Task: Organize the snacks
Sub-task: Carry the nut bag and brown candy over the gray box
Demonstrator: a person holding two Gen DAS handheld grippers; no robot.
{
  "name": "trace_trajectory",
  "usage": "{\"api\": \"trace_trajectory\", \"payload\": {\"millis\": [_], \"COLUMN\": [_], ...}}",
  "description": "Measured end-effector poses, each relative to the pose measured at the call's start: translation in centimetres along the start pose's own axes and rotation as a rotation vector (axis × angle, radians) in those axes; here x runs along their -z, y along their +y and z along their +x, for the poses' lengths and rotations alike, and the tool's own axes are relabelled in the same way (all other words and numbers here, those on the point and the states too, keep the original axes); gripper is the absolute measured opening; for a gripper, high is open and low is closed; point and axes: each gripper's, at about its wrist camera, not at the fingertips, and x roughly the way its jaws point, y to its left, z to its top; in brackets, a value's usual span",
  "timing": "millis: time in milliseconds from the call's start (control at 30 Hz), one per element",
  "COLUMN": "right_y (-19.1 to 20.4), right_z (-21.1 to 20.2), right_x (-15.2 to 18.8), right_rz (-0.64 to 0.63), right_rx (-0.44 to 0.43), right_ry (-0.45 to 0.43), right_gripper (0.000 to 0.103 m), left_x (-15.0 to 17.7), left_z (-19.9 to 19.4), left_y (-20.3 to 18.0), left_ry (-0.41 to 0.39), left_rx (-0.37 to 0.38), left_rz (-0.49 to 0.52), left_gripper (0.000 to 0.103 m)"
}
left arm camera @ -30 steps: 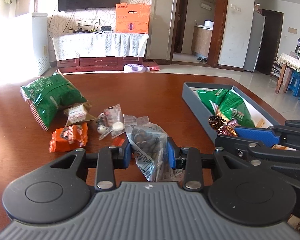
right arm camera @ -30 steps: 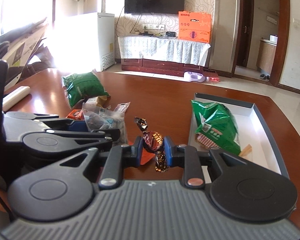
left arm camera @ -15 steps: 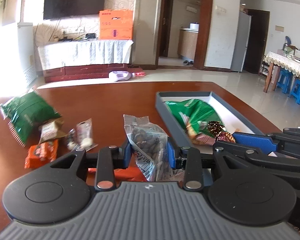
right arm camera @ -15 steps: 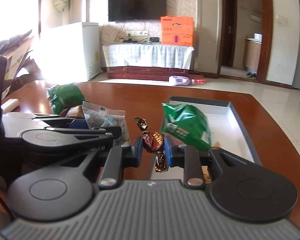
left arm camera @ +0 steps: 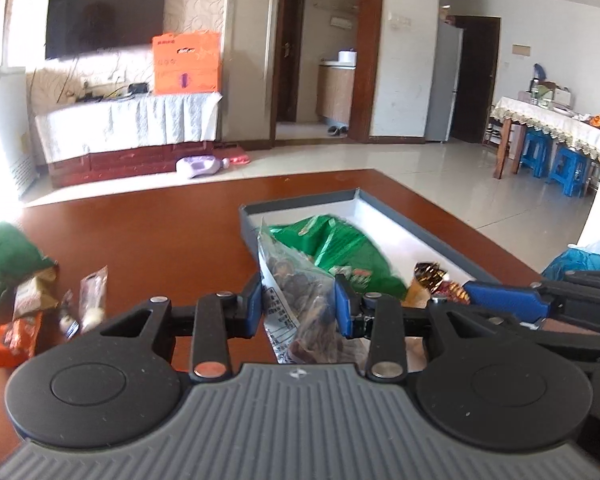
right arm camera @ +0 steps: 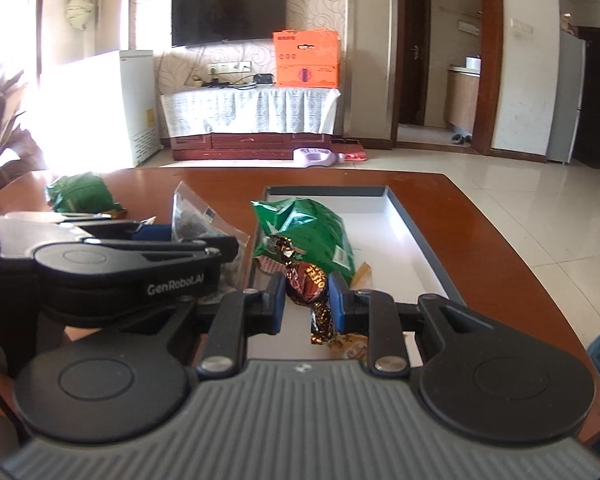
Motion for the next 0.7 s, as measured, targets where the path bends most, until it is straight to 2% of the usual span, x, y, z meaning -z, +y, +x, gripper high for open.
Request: {"api": "trace_trajectory", "payload": {"millis": [467,533,700], "right_y": [-3.5,-3.7,-3.8], "right_z": [1.6,1.9,2.5], "right_x": [0.5,0.6,0.6], "right_rz": [0.099,0.104,0.103], "right_rx": [0.067,0.073,0.077], "right_ry": [0.022,0.032,0.053], "right_gripper": [0.026,0.026,0.026], "left_x": [-1.4,-1.7,-2.4], "left_z": [6.0,7.3,9.9], "left_y": [-3.1,-3.4,-3.0], "left_ry": [0.006,0.002,0.011], "left_rx": [0.104,0.089,0.105], "left_rz": [0.078,0.084,0.036], "left_gripper": [0.041,0.041,0.042]}}
